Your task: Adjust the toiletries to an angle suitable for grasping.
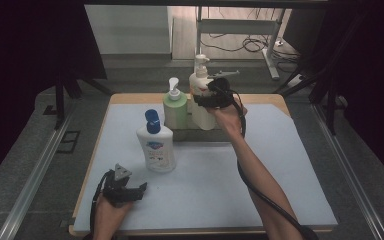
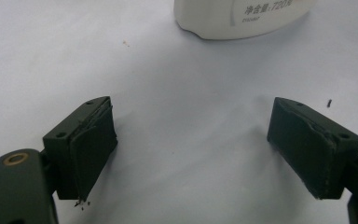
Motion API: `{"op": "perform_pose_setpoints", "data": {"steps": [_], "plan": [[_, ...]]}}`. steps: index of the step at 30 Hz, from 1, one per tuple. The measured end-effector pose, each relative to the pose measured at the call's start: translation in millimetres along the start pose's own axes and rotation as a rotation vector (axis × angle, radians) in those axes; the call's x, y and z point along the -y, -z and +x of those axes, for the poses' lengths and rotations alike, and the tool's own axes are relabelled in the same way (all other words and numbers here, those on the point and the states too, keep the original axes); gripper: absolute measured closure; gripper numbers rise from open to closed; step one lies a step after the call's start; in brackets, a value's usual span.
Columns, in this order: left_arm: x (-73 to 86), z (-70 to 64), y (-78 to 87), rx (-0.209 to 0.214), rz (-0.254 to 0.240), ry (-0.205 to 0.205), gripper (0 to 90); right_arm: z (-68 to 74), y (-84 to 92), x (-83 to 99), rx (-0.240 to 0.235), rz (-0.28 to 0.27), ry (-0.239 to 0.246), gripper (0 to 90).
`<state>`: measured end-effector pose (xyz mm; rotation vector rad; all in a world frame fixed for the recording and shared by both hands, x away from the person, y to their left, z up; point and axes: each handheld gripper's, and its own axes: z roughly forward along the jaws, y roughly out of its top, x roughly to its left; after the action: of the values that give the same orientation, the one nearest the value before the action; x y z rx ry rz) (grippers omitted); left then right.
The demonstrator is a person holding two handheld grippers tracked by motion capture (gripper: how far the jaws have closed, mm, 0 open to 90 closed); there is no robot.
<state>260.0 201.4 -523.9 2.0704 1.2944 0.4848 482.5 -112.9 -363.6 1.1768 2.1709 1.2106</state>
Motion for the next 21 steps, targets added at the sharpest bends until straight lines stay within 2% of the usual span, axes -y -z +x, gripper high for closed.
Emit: {"op": "perform_pose_setpoints", "data": {"steps": [9, 21], "plan": [[0.0, 0.0, 0.0, 0.0, 0.0, 0.0, 14.9, -5.4, -14.9, 3.7, 0.018, -0.004, -0.016, 37.3], [0.0, 0.0, 0.1, 0.0, 0.0, 0.0, 14.8, -9.4, -27.3, 23.0, 0.027, 0.005, -0.03, 37.1]]}}
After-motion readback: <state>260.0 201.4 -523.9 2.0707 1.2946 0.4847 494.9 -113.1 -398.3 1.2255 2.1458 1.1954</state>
